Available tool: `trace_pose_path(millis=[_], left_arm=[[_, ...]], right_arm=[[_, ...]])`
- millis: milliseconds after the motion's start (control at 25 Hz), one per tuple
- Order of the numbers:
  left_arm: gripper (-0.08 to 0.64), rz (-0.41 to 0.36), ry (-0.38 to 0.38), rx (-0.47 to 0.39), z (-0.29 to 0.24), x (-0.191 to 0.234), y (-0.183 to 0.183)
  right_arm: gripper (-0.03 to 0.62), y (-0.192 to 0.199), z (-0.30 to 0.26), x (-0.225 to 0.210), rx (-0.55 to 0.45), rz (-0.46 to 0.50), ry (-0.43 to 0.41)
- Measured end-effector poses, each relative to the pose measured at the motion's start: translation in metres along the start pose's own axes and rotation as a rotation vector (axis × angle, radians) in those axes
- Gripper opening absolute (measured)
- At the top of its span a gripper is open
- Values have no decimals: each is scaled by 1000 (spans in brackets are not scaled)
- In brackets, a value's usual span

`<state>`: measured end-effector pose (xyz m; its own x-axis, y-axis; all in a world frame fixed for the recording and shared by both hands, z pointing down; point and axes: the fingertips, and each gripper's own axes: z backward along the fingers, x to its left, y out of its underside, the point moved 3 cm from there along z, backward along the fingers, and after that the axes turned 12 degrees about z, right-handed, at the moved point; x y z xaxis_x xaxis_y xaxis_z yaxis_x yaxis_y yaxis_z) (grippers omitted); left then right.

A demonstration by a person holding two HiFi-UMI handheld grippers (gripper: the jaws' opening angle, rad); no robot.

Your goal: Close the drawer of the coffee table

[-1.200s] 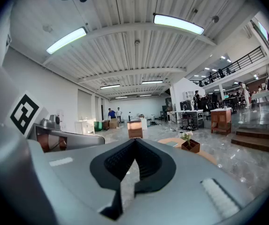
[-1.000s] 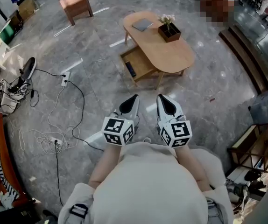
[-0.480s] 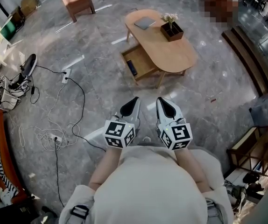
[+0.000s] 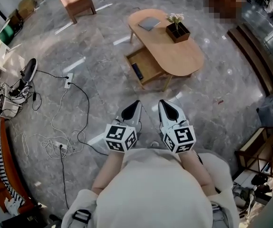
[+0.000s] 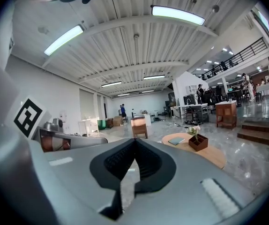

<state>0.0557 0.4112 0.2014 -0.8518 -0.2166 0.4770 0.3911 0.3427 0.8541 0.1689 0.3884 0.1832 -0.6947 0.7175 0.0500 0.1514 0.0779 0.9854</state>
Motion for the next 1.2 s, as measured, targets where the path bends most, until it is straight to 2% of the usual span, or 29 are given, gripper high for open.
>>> trace_pose_path(millis=[360,720,1000,1200], left_arm=[[0,-24,93,60,-34,68,-49],[0,-47,191,127,-62,146,-108],[0,-57,245,177,-73,206,-137],[0,-51,262,213,-80,245,-147]], right_arm=[[0,-20,-90,-2,-3,-52,88],[0,-44,-178,18,-7,-78,185],[0,-48,-231,36,16,-96,259],[0,-49,-256,49,33,-67,295]])
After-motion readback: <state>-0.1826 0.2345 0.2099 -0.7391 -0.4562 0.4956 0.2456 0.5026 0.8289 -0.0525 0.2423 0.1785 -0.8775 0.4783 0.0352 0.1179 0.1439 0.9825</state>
